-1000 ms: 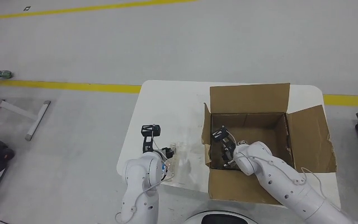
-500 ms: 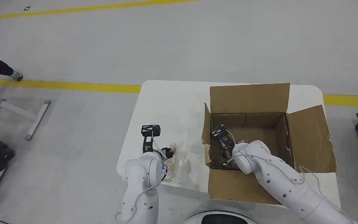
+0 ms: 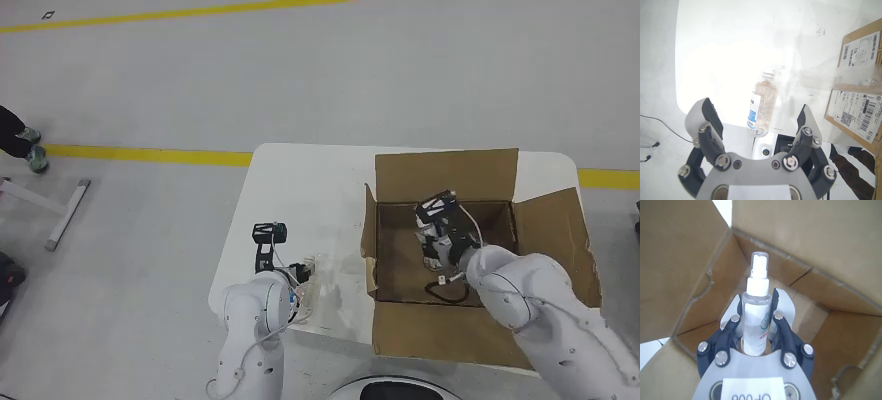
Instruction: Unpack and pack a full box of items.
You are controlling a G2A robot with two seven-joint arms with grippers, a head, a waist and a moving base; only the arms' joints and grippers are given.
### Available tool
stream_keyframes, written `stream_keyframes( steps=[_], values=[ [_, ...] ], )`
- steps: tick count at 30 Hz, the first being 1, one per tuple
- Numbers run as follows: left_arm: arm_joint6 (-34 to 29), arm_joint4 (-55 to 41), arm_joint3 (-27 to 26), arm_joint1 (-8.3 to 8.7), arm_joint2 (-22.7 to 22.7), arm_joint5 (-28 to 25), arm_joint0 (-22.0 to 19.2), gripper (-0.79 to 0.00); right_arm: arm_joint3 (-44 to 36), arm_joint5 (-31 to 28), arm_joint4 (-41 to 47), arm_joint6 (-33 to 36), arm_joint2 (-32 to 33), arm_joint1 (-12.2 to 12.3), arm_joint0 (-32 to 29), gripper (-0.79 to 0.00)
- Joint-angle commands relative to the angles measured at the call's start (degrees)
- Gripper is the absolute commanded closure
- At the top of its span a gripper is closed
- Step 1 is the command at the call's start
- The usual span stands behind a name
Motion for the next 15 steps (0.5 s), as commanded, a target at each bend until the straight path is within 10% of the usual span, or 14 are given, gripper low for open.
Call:
stream_keyframes(
  steps=[1, 15],
  values=[
    [0.00, 0.00, 0.00, 0.00, 0.00, 0.00, 0.00, -0.785, -4.60, -3.35, 0.79, -1.58, 4.97, 0.56, -3.61, 0.000],
    [0.00, 0.00, 0.00, 0.00, 0.00, 0.00, 0.00, -0.785, -11.28, -9.31, 0.06, -3.48, 11.99, 1.45, -9.66, 0.000]
  ],
)
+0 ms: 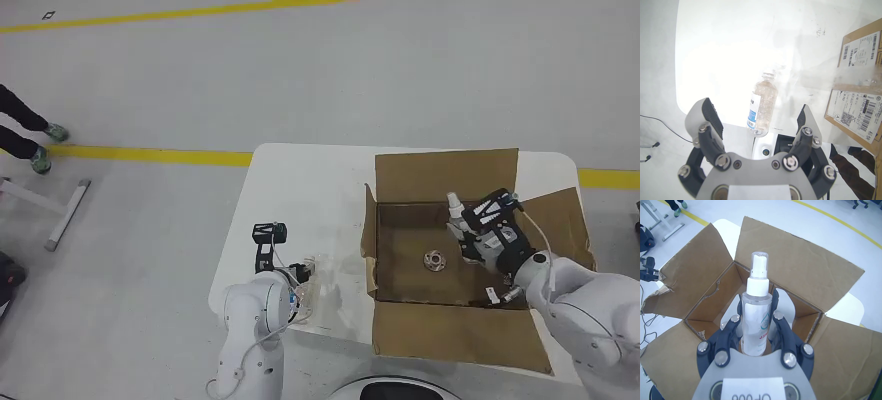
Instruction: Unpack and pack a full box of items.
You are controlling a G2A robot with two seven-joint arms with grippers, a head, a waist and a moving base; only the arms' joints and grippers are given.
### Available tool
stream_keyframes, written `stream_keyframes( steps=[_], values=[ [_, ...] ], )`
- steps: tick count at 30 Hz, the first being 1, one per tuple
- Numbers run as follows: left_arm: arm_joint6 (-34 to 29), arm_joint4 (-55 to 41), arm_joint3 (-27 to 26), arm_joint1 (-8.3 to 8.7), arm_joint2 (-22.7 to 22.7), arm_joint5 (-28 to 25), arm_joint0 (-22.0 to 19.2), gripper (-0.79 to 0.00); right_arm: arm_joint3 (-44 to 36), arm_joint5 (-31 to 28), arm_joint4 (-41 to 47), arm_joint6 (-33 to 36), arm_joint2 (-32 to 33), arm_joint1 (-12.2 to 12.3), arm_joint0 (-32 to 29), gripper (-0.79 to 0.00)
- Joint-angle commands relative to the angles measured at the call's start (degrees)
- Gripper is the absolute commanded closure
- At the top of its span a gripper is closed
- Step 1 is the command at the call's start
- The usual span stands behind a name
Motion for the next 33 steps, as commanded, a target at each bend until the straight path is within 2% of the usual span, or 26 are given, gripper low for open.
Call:
stream_keyframes(
  steps=[1, 6, 9, 13, 20, 27, 33],
  values=[
    [0.00, 0.00, 0.00, 0.00, 0.00, 0.00, 0.00, -0.785, 0.00, 0.00, 0.00, 0.00, 0.00, 0.00, 0.00, 0.000],
    [0.00, 0.00, 0.00, 0.00, 0.00, 0.00, 0.00, -0.785, 0.01, 0.35, 0.91, -1.60, 0.19, -0.06, -0.20, 0.000],
    [0.00, 0.00, 0.00, 0.00, 0.00, 0.00, 0.00, -0.785, -1.69, 1.68, 1.71, -3.10, 2.49, -0.03, 0.49, 0.000],
    [0.00, 0.00, 0.00, 0.00, 0.00, 0.00, 0.00, -0.785, -4.70, 4.19, 5.84, -5.40, 7.93, -0.05, 1.58, 0.000],
    [0.00, 0.00, 0.00, 0.00, 0.00, 0.00, 0.00, -0.785, -6.63, 6.33, 14.79, -8.86, 24.12, 0.03, 0.17, 0.000],
    [0.00, 0.00, 0.00, 0.00, 0.00, 0.00, 0.00, -0.785, -6.63, 5.98, 13.70, -6.96, 36.57, 0.15, -4.97, 0.000],
    [0.00, 0.00, 0.00, 0.00, 0.00, 0.00, 0.00, -0.785, -6.63, 3.56, 14.69, -6.01, 38.89, 0.11, -7.90, 0.000]
  ],
)
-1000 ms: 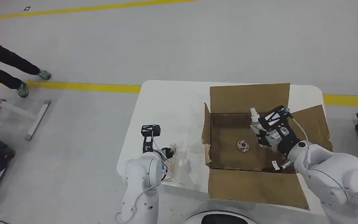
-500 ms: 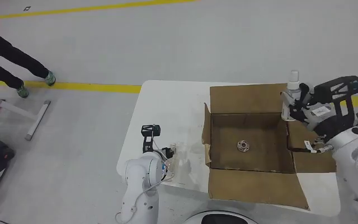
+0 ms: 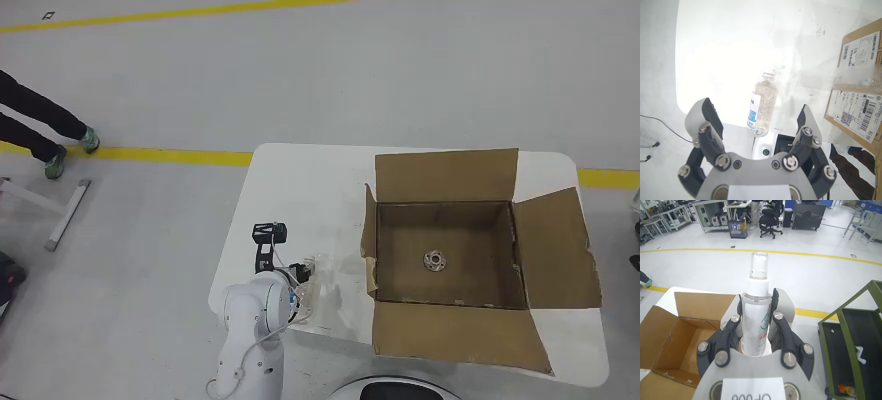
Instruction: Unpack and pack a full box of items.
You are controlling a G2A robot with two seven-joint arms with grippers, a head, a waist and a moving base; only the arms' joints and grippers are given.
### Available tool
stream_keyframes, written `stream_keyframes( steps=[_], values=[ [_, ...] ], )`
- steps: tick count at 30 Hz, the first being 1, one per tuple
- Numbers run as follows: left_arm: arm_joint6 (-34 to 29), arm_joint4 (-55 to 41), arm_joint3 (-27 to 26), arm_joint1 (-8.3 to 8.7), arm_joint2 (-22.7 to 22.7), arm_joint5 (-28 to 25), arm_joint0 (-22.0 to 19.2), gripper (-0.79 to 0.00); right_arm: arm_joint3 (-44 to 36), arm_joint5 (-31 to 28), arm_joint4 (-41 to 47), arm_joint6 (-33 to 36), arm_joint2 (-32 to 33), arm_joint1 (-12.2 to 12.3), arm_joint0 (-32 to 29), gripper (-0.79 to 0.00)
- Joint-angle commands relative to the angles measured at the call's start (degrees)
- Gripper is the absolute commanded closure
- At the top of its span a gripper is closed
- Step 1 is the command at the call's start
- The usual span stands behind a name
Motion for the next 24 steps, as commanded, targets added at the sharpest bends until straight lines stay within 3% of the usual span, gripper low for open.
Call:
stream_keyframes(
  steps=[1, 16, 24],
  values=[
    [0.00, 0.00, 0.00, 0.00, 0.00, 0.00, 0.00, -0.785, 0.00, 0.05, -0.09, -0.02, -0.06, 0.01, 0.08, 0.000],
    [0.00, 0.00, 0.00, 0.00, 0.00, 0.00, 0.00, -0.785, 1.79, -1.57, -2.57, 0.35, 2.75, 0.08, -2.89, 0.000],
    [0.00, 0.00, 0.00, 0.00, 0.00, 0.00, 0.00, -0.785, 7.15, -7.02, -7.16, 3.48, 4.53, -0.21, -11.59, 0.000]
  ],
)
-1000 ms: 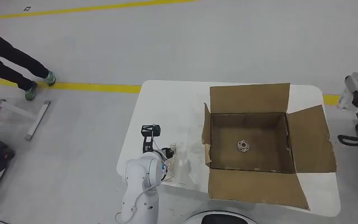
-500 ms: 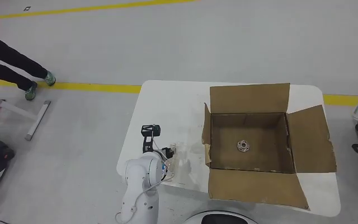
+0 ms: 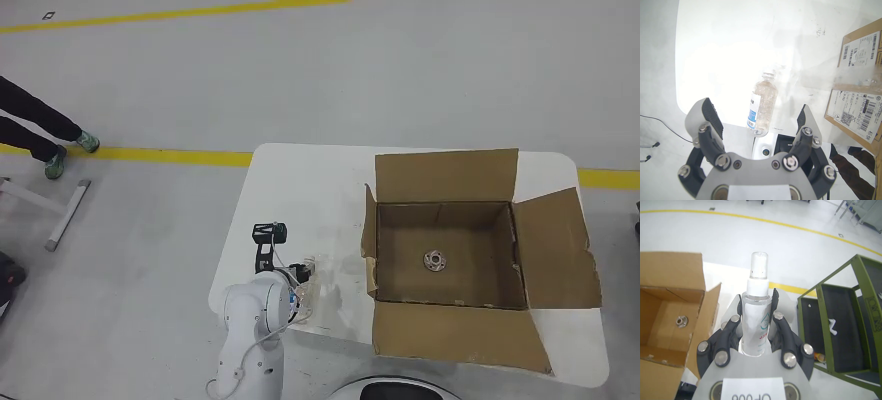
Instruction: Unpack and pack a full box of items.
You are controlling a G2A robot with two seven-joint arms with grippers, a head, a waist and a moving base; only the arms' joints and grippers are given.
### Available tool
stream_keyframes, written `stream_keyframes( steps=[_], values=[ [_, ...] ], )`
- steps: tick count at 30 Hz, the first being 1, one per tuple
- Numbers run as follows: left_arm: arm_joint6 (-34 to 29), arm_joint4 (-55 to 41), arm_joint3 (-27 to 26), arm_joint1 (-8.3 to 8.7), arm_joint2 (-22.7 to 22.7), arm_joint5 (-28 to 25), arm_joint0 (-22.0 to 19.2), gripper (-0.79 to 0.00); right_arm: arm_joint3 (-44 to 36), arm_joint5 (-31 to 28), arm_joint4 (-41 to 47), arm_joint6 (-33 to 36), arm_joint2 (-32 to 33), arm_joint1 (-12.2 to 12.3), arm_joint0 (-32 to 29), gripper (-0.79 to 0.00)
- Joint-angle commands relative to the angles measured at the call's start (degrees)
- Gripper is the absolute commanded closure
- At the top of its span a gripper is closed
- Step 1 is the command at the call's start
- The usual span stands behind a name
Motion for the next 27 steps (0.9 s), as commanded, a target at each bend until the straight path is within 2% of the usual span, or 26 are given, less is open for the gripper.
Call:
stream_keyframes(
  steps=[1, 8, 12, 19, 27],
  values=[
    [0.00, 0.00, 0.00, 0.00, 0.00, 0.00, 0.00, -0.785, 0.94, -0.59, -1.65, -0.09, -1.40, -0.26, -2.88, 0.000],
    [0.00, 0.00, 0.00, 0.00, 0.00, 0.00, 0.00, -0.785, 2.61, 3.22, -5.95, -2.88, -8.87, -1.89, -13.89, 0.000],
    [0.00, 0.00, 0.00, 0.00, 0.00, 0.00, 0.00, -0.785, 4.17, 5.83, -6.30, -4.66, -13.09, -2.60, -17.05, 0.000],
    [0.00, 0.00, 0.00, 0.00, 0.00, 0.00, 0.00, -0.785, 8.39, 7.60, -7.54, -5.53, -17.81, -2.89, -15.24, 0.000],
    [0.00, 0.00, 0.00, 0.00, 0.00, 0.00, 0.00, -0.785, 11.49, 6.05, -6.70, -6.05, -20.21, -2.92, -12.96, 0.000]
  ],
)
